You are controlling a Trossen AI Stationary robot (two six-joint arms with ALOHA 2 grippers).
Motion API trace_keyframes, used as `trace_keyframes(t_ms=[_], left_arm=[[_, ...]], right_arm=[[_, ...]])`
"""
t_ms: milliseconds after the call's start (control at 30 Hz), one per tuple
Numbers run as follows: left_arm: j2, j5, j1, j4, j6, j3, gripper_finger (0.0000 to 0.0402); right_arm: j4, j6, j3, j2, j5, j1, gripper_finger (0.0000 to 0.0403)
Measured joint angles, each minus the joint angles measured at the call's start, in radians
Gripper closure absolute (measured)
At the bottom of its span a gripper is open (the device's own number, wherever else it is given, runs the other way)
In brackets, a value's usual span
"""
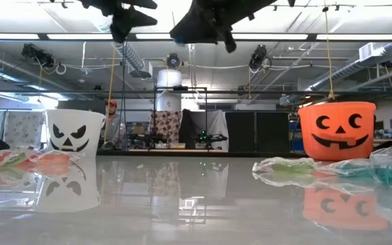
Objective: Sort candy by brand, put in halloween buckets
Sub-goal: Put the blue lollipop into the white bucket
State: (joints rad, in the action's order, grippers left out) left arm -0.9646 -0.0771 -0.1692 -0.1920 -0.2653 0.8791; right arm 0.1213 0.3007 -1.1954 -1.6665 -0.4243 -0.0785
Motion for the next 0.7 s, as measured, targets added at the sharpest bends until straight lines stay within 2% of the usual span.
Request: trace_keyframes(t_ms=[300, 400, 500, 700], left_arm=[[-0.135, 0.012, -0.001, 0.167, -0.004, 0.000, 0.0221], [-0.170, 0.047, -0.001, 0.215, -0.018, 0.000, 0.0236], [-0.189, 0.091, -0.005, 0.233, -0.036, 0.000, 0.0272], [-0.185, 0.078, -0.031, 0.228, -0.058, 0.000, 0.0385]], right_arm=[[0.065, -0.091, 0.000, 0.000, 0.081, 0.069, 0.0321], [0.065, -0.116, 0.000, -0.001, 0.085, 0.070, 0.0321], [0.065, -0.121, 0.000, -0.001, 0.084, 0.070, 0.0321], [0.065, -0.121, 0.000, -0.002, 0.074, 0.073, 0.0321]])
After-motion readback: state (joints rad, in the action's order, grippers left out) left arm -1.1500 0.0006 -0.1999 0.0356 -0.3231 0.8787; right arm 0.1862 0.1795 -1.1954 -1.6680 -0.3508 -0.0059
